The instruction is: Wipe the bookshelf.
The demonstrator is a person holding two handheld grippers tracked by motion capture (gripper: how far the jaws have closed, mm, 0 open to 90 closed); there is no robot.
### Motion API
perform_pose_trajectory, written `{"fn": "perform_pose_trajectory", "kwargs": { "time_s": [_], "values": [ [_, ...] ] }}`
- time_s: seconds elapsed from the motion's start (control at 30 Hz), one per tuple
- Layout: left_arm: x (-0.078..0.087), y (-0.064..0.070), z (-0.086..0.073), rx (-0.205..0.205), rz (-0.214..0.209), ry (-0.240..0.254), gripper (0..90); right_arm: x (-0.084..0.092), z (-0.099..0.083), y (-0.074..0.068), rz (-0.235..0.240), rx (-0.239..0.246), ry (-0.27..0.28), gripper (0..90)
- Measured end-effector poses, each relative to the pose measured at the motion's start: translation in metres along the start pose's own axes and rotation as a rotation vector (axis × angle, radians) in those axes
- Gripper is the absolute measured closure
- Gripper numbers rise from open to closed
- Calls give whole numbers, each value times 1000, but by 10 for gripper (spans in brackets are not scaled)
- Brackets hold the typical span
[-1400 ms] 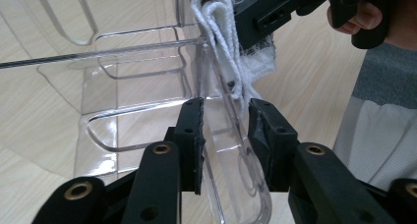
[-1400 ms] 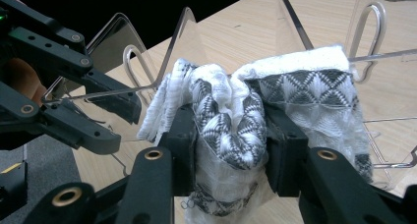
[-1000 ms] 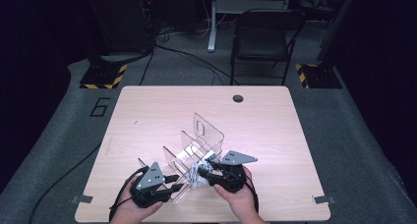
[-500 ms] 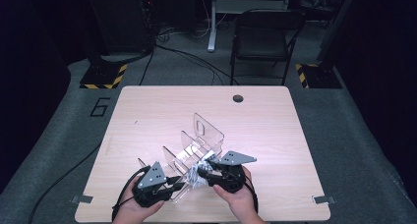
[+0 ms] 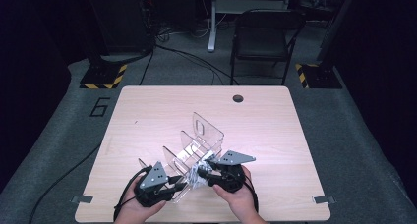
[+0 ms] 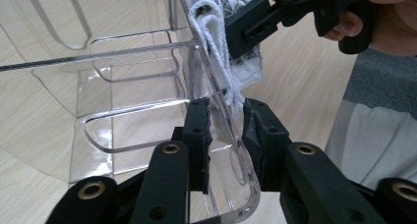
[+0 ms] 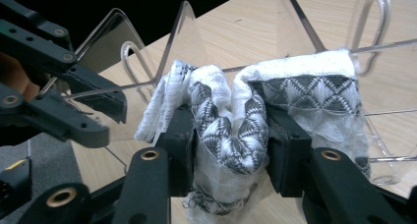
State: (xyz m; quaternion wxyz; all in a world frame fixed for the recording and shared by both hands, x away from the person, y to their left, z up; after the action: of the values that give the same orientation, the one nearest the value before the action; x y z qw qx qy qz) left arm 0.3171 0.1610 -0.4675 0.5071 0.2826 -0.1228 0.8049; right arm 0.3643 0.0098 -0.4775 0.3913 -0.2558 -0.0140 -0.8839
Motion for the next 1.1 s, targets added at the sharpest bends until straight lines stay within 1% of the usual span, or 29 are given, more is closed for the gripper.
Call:
{"fn": "perform_pose_trajectory", "kwargs": {
  "time_s": [0.03, 0.1, 0.2, 0.3, 0.33, 0.37, 0.4, 0.43, 0.47, 0.53, 0.57, 0.6, 0.67, 0.73, 0.8, 0.83, 0.87, 0.9, 0.93, 0.97, 1.0, 1.1],
  "values": [
    [0, 0, 0, 0, 1, -2, 725, 0, 0, 1, -2, 3, 0, 592],
    [0, -1, 0, -1, 5, -3, 742, 0, 0, 3, -6, -12, -1, 591],
    [-1, -1, 0, 4, 7, 0, 743, 0, -2, 3, -6, -21, -2, 592],
    [-2, -1, 0, 10, 11, 0, 743, -2, -4, -3, 2, -8, -8, 588],
    [-2, -1, 0, 2, 12, -5, 743, -3, -5, -5, 3, -4, -5, 585],
    [-2, -1, 0, 11, 12, -1, 743, -2, -5, -6, -5, 3, -6, 585],
    [-2, -1, 0, 8, 12, -4, 744, -2, -5, -6, -6, 2, -4, 586],
    [-2, -1, 0, 2, 13, -8, 744, -3, -5, -6, 4, 0, -2, 588],
    [-2, 0, 0, 6, 11, -8, 745, -3, -5, -4, 7, -4, -5, 593],
    [-2, 0, 0, 6, 12, -9, 745, -3, -4, -1, 3, 0, -1, 601],
    [-3, 0, 1, 7, 13, -7, 745, -4, -4, 2, -1, 18, 2, 603],
    [-3, 0, 1, 7, 12, -8, 744, -3, -4, 4, -10, 10, -5, 603],
    [-3, 0, 1, -6, 21, -14, 742, -4, -5, 7, -16, -19, -4, 606],
    [-5, 1, 1, 10, 9, -7, 741, -3, -6, 5, -12, -30, -7, 618],
    [-5, 1, 1, 8, 9, -8, 740, -2, -7, -4, 4, 0, -8, 615],
    [-5, 1, 2, 8, 9, -7, 739, -1, -7, -8, 5, 28, -13, 614],
    [-5, 0, 2, 6, 11, -7, 739, -1, -6, -11, 4, 46, -4, 614],
    [-5, 0, 1, 5, 13, -8, 739, 0, -6, -11, -4, 64, -11, 615],
    [-5, 1, 1, 4, 12, -9, 737, -1, -5, -11, -1, 60, -9, 618],
    [-4, 1, 2, -7, 7, -13, 725, -1, -5, -9, 7, 53, -12, 620],
    [-3, 2, 2, -5, -5, -10, 695, -1, -5, -7, 6, 40, -13, 620],
    [1, 4, 3, -25, 10, -13, 631, 1, -2, 1, -25, 25, 1, 618]
  ]
}}
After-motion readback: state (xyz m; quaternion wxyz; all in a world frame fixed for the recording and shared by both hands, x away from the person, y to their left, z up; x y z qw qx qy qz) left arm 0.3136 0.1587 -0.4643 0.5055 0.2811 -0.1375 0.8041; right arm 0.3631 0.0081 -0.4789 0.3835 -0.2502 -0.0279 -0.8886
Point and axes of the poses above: each handheld gripper's, and its own axes: x roughly backward along the jaws, z roughly out of its top, y roughly to its right, the point moved 7 cm from there along -x, roughly forward along the jaws, and after that the axes turned 7 degrees about -z, right-handed, at the moved point
